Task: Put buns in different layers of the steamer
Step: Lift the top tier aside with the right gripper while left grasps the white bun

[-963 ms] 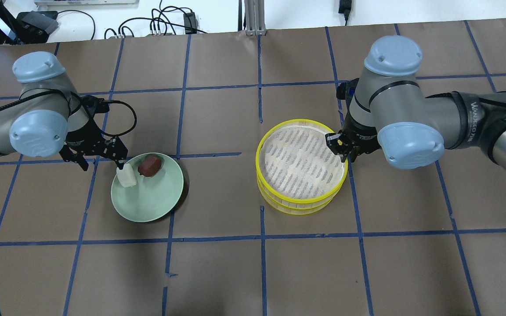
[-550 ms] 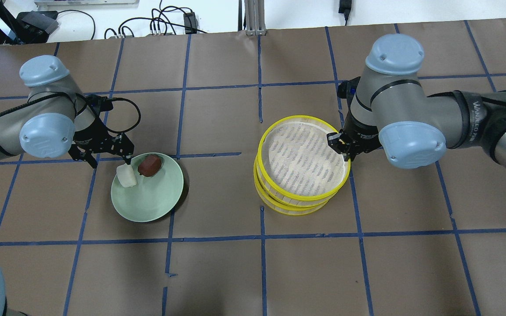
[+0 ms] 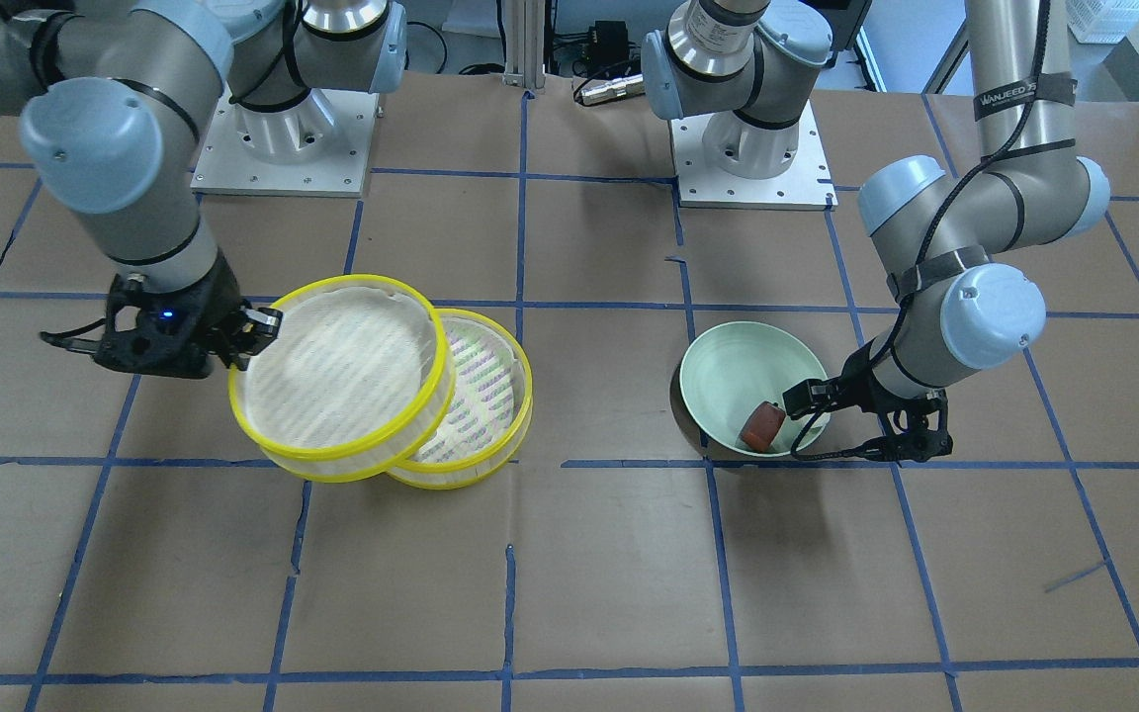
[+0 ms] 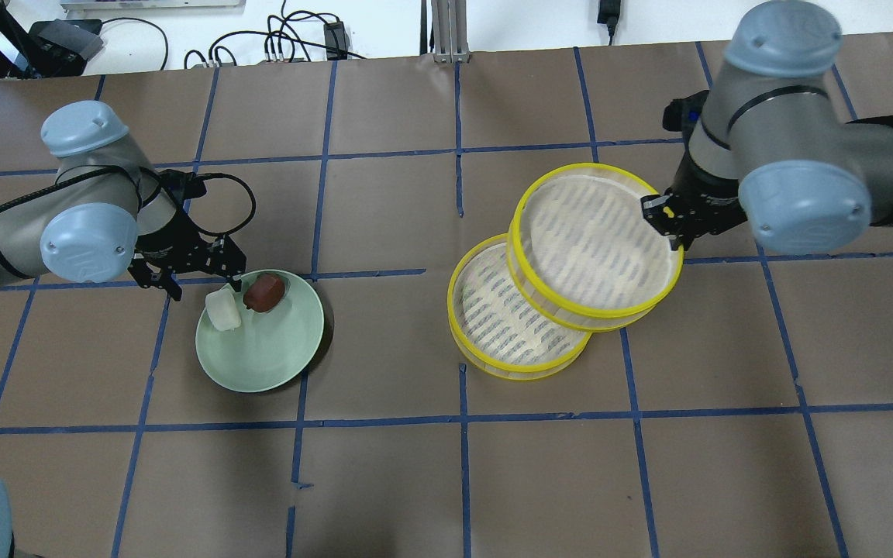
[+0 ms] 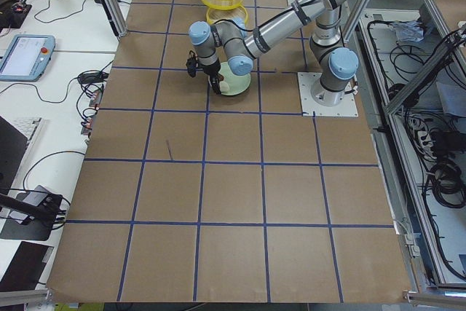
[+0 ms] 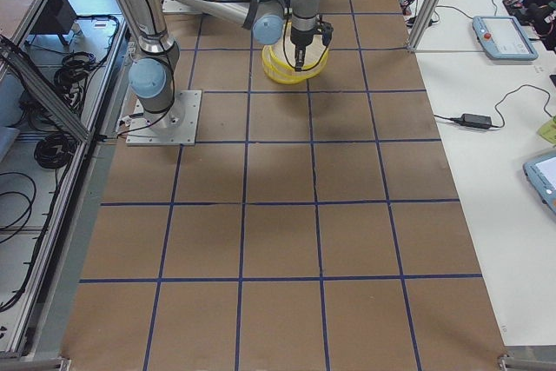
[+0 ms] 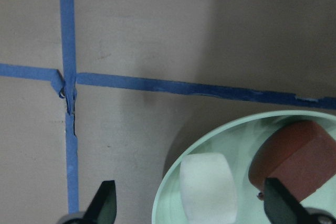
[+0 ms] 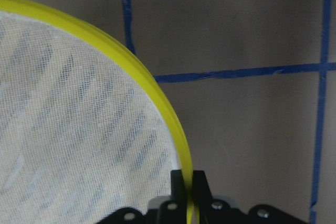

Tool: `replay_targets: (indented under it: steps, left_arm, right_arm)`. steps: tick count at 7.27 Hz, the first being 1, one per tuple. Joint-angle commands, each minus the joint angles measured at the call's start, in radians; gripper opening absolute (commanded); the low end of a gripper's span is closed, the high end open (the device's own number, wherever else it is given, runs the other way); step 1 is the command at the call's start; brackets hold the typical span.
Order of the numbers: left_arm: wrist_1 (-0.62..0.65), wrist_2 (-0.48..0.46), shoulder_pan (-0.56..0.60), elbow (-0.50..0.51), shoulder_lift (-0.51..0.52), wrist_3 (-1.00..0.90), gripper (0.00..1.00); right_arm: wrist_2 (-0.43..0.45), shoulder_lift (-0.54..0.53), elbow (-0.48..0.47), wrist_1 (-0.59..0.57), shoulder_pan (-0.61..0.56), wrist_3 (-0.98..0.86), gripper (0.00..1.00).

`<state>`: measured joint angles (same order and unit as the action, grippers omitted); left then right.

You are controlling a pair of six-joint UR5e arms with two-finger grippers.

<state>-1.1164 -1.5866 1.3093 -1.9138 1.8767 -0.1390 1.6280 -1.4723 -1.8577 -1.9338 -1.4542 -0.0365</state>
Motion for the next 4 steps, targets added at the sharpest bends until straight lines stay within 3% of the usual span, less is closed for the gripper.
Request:
replay_targets:
  steps: [1,2,4]
  left_arm:
    - [-0.002,0.017,0.001,-0.013,-0.001,0.006,0.65]
    - [-0.002,0.017,0.001,-0.014,-0.001,0.007,0.30]
    - [-0.002,0.017,-0.001,-0.018,-0.007,0.007,0.03]
  right_arm:
    - [0.012,0.004,0.020,0.019,0.167,-0.141,0.06]
    - [0.013,0.018,0.018,0.006,0.217,-0.234,0.06]
    - [0.015,0.026,0.020,0.004,0.262,-0.261,0.06]
